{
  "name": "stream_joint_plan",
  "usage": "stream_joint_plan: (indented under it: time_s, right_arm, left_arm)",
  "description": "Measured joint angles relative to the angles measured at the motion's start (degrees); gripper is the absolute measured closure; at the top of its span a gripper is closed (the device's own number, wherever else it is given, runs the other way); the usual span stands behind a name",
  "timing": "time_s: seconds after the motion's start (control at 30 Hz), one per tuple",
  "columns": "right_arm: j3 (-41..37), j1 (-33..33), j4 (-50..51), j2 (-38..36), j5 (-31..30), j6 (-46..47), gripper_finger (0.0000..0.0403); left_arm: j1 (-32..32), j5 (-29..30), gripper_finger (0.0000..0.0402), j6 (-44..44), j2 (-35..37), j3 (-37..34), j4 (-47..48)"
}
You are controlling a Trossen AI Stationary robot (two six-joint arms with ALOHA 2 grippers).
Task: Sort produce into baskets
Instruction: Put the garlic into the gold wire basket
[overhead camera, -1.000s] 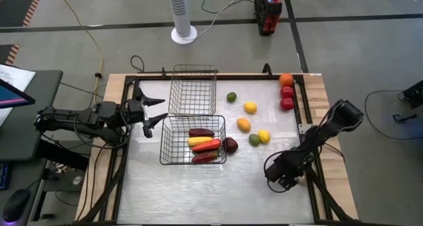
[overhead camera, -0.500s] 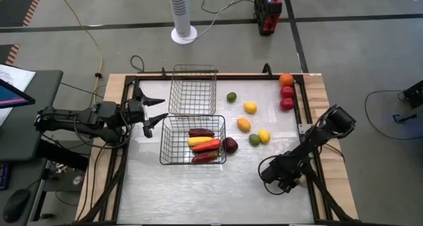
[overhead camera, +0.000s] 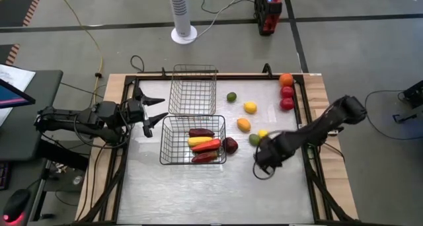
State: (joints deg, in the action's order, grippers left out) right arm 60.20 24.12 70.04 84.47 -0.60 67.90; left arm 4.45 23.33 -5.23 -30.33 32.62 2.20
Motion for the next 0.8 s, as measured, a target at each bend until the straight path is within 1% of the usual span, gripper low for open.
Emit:
stream_joint_plan:
  time_s: [0.1, 0.2, 0.3, 0.37, 0.43, 0.5, 0.57, 0.63, 0.7, 0.8]
  right_arm:
    - [4.0, -4.1, -0.5, -1.7, -6.8, -4.8, 0.0173]
    - [8.0, -8.6, -4.0, -2.6, -14.5, -11.6, 0.0176]
    - [10.9, -13.2, -11.4, -2.7, -21.8, -20.4, 0.0175]
    - [11.9, -16.3, -19.5, -2.8, -24.9, -27.6, 0.0174]
    - [11.9, -19.6, -29.6, -2.7, -25.1, -35.4, 0.0173]
    - [12.0, -22.9, -40.3, -1.6, -23.7, -42.4, 0.0173]
    - [12.0, -26.0, -49.6, 0.4, -20.9, -48.3, 0.0173]
    - [12.0, -29.1, -58.0, 3.5, -16.9, -52.4, 0.0173]
    - [12.4, -32.1, -63.2, 7.4, -13.3, -54.7, 0.0173]
    - [15.2, -35.4, -65.3, 13.8, -9.3, -58.5, 0.0169]
  left_arm:
    - [0.0, 0.0, 0.0152, 0.0, 0.0, 0.0, 0.0]
    - [0.0, 0.0, 0.0152, 0.0, 0.0, 0.0, -0.2]
    - [0.0, 0.0, 0.0152, 0.0, 0.0, 0.0, -0.2]
    - [0.0, 0.0, 0.0152, 0.0, 0.0, 0.0, -0.2]
    - [0.0, 0.0, 0.0152, 0.0, 0.0, 0.0, -0.2]
    - [0.0, 0.0, 0.0152, -0.1, 0.0, 0.0, -0.2]
    - [0.0, 0.0, 0.0152, -0.1, 0.0, 0.0, -0.2]
    - [0.0, 0.0, 0.0152, -0.1, 0.0, 0.0, -0.2]
    - [0.0, 0.0, 0.0152, -0.1, 0.0, 0.0, -0.2]
    - [0.0, 0.0, 0.0152, -0.1, 0.0, 0.0, 0.2]
